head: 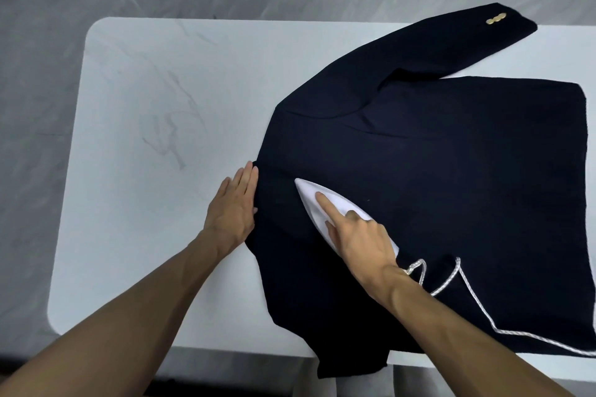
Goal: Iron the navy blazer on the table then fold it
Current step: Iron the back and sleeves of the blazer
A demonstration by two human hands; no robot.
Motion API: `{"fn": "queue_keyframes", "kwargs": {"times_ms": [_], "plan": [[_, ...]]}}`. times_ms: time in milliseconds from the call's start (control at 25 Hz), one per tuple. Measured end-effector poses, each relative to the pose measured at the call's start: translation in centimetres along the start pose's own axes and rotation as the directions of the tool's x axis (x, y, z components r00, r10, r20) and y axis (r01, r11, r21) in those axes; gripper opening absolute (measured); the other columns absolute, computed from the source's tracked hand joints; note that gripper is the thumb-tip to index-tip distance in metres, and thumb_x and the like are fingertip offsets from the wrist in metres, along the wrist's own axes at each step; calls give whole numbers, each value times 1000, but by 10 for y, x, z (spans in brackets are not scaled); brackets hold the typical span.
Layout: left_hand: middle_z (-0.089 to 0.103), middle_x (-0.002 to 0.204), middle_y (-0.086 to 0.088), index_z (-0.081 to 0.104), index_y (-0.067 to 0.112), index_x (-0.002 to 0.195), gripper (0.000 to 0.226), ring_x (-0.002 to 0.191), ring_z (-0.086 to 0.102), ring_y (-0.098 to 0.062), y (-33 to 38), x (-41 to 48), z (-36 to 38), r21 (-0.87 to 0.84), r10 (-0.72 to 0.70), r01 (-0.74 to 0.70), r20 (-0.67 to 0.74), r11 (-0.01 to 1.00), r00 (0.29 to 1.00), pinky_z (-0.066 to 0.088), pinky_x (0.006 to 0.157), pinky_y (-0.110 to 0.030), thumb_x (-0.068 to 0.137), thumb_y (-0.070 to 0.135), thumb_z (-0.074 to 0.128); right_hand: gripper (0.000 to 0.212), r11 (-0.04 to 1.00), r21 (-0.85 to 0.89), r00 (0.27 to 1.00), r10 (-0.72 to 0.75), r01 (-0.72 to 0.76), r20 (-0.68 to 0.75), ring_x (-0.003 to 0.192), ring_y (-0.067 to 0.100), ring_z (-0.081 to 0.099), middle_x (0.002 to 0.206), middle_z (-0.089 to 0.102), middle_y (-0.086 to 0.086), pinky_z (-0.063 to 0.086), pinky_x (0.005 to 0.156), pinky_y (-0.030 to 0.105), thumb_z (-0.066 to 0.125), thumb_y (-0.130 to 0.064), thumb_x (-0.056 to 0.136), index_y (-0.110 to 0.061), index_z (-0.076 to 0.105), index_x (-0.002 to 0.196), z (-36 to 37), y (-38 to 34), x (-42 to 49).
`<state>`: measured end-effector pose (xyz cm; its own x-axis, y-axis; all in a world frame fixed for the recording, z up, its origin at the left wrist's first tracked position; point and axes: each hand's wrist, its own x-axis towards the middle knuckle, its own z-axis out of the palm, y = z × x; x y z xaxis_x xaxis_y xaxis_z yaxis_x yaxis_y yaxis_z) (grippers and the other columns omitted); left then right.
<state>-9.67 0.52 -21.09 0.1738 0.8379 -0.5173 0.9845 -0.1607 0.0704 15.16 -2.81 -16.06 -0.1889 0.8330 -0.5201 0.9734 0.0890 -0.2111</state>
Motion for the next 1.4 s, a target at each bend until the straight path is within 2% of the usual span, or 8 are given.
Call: {"fn": "queue_keyframes", "kwargs": {"times_ms": [200, 320, 440, 600, 880, 1040, 1160, 1400], "plan": [[-2, 167, -7, -1, 8, 158, 75, 154, 2, -22, 8, 3, -11, 52, -36, 36, 13, 998, 999, 6, 125, -37, 100, 22, 45, 58, 943, 278, 978, 202, -182, -47, 70, 26, 61, 82, 57, 2, 50, 70, 39, 35, -33, 102, -49, 7, 151, -11, 29, -8], [2, 165, -14, 6, 4, 156, 86, 153, 3, -26, 29, 3, -12, -39, -14, 9, -129, 999, 992, 5, 125, -37, 93, 30, 58, 59, 875, 455, 967, 234, -166, -97, 62, 23, 59, 70, 56, 1, 53, 69, 43, 38, -33, 100, -49, 9, 149, -12, 21, -3], [-15, 162, -22, -18, 5, 153, 109, 152, -11, -33, 58, 17, -2, 31, 108, -106, -57, 994, 993, 0, 124, -43, 90, 64, 49, 61, 913, 383, 978, 188, -140, -92, 61, 23, 58, 73, 57, 3, 53, 65, 42, 38, -29, 102, -44, 5, 151, -13, -2, 15], [-36, 148, -32, -37, 0, 139, 132, 147, -21, -44, 71, 30, 9, 200, 77, -94, 93, 975, 993, -1, 123, -52, 76, 86, 42, 66, 935, 253, 960, 273, -248, -68, 63, 22, 57, 79, 57, 4, 48, 62, 37, 40, -20, 103, -39, 2, 153, -10, 1, 18], [-26, 152, -38, -35, -5, 139, 135, 146, -18, -49, 80, 30, 2, 257, 36, -65, 117, 964, 993, 6, 122, -55, 76, 86, 42, 58, 796, 448, 856, 503, -406, -118, 57, 17, 49, 65, 52, -3, 40, 64, 35, 38, -27, 103, -37, 10, 153, -27, 64, 4], [-22, 152, -40, -32, -4, 142, 137, 147, -12, -51, 85, 28, 0, 230, 28, -44, 73, 972, 997, 7, 123, -54, 75, 81, 53, 60, 853, 431, 921, 374, -294, -113, 64, 25, 57, 73, 59, 3, 49, 68, 41, 38, -31, 102, -41, 7, 152, -26, 49, 6], [-26, 154, -35, -25, 2, 149, 131, 147, -17, -47, 96, 27, -2, 242, 156, -161, 40, 957, 987, 0, 123, -53, 78, 75, 58, 62, 921, 316, 964, 259, -229, -55, 65, 23, 59, 82, 59, 5, 49, 64, 38, 36, -31, 103, -41, 1, 153, -16, 26, 8], [-37, 147, -33, -28, 0, 146, 130, 145, -25, -46, 106, 32, 4, 340, 166, -211, 156, 916, 974, -6, 121, -54, 77, 84, 45, 60, 899, 286, 927, 367, -331, -83, 64, 26, 57, 81, 56, 3, 43, 63, 37, 36, -30, 103, -43, 3, 152, -15, 61, 0]]}}
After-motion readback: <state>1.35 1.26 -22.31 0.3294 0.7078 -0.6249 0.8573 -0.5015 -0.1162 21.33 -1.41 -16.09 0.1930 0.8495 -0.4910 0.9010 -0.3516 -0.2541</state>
